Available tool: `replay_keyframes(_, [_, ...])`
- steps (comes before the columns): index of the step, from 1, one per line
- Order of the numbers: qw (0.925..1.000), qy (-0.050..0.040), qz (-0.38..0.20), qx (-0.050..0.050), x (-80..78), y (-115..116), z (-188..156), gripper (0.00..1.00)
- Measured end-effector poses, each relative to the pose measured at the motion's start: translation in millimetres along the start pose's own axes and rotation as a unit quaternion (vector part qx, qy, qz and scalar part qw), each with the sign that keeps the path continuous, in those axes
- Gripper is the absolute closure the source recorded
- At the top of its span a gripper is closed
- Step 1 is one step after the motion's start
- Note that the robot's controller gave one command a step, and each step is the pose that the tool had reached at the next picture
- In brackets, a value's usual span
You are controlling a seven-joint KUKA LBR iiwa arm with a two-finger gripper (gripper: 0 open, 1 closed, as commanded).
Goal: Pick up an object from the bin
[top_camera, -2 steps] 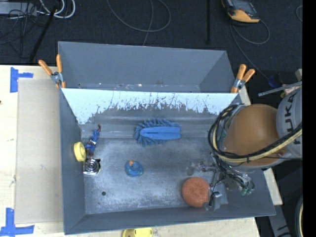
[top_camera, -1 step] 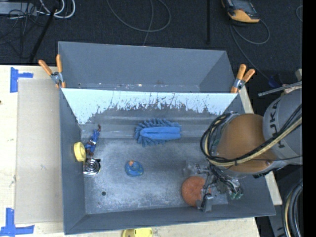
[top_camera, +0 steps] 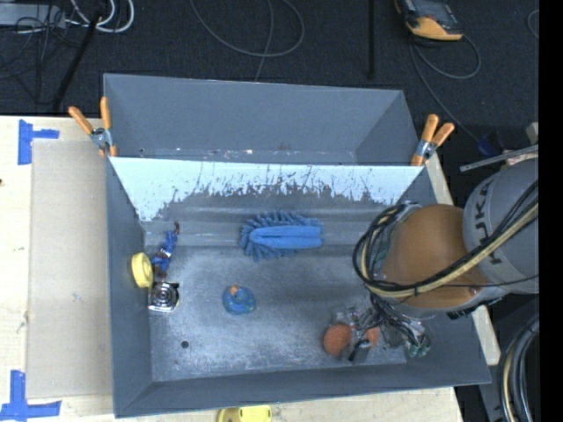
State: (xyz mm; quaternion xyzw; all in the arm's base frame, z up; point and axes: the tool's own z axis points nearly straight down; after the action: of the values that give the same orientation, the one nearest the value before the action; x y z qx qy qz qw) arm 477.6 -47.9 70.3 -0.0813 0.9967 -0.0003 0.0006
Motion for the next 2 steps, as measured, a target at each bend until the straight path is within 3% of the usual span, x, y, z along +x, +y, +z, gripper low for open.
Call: replay_keyframes(2, [1.0000,0.0006,-0.001,0.000,0.1,0.1,-1.6,1.00])
